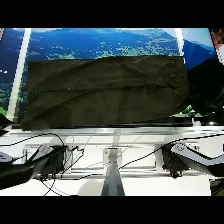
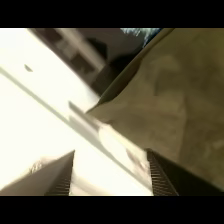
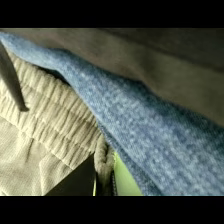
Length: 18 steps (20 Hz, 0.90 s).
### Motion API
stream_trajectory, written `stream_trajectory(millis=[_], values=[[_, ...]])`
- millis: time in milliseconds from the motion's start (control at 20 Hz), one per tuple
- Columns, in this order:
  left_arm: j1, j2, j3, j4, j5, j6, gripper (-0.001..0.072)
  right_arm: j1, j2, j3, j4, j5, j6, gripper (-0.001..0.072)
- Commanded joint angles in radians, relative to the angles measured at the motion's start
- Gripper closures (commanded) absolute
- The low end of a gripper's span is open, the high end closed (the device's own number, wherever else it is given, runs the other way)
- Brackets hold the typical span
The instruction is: Fold the clothes and pants, and hang the long-sleeved shirts on hangers.
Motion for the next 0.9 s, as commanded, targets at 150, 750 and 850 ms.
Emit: stream_trajectory(millis=[150,750,850], values=[[0.07,-0.008,-0.097,0.068,-0.031,0.069,0.0179,0.004,0.0,0.0,-0.001,-0.015,-0.001,0.0674],[0.07,-0.011,-0.29,-0.203,0.302,0.226,0.0208,0.004,0.0,0.0,0.0,0.014,0.0,0.0674],[0.07,-0.035,-0.29,-0.202,0.301,0.226,0.0208,0.004,0.0,0.0,0.0,0.014,0.0,0.0674]])
